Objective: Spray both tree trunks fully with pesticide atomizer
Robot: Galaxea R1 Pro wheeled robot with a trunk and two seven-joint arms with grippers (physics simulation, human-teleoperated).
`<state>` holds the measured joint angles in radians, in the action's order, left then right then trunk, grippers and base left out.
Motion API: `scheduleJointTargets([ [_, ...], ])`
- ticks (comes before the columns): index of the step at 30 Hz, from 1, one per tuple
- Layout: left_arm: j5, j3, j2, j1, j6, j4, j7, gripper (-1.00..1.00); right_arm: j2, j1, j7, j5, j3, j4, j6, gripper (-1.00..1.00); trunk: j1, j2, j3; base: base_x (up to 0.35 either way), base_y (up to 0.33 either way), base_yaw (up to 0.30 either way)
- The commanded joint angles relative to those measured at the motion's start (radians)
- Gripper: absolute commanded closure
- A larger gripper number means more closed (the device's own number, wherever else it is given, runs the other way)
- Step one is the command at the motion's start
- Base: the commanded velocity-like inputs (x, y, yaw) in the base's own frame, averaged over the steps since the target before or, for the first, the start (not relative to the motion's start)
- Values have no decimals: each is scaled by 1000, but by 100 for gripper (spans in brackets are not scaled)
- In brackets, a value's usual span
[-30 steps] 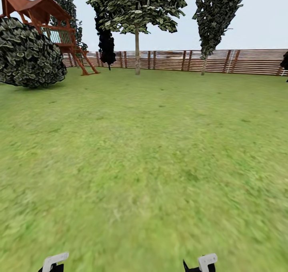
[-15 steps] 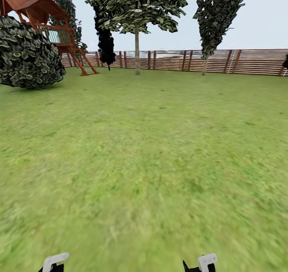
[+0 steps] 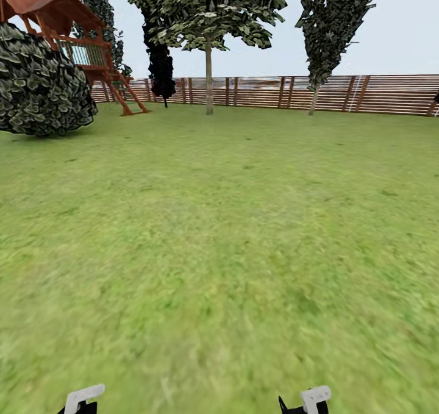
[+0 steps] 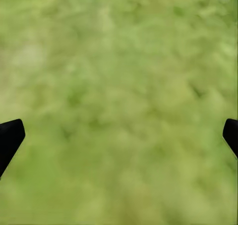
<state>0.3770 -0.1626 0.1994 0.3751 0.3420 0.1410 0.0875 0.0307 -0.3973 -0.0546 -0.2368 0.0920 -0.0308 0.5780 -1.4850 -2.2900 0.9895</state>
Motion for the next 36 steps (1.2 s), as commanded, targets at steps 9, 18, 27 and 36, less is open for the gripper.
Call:
scheduleJointTargets([
  [9,0,1,6,1,0,0,0,100,0,0,-1,0,0,0,-1,-100,0,0,0,339,0,0],
  [18,-3,0,2,0,0,0,0,100,0,0,-2,0,0,0,-1,-100,0,0,0,339,0,0],
  [27,-6,0,1,1,0,0,0,100,0,0,1,0,0,0,-1,-100,0,0,0,339,0,0],
  [36,-6,0,0,1,0,0,0,100,0,0,1,-1,0,0,-1,-100,0,0,0,339,0,0],
])
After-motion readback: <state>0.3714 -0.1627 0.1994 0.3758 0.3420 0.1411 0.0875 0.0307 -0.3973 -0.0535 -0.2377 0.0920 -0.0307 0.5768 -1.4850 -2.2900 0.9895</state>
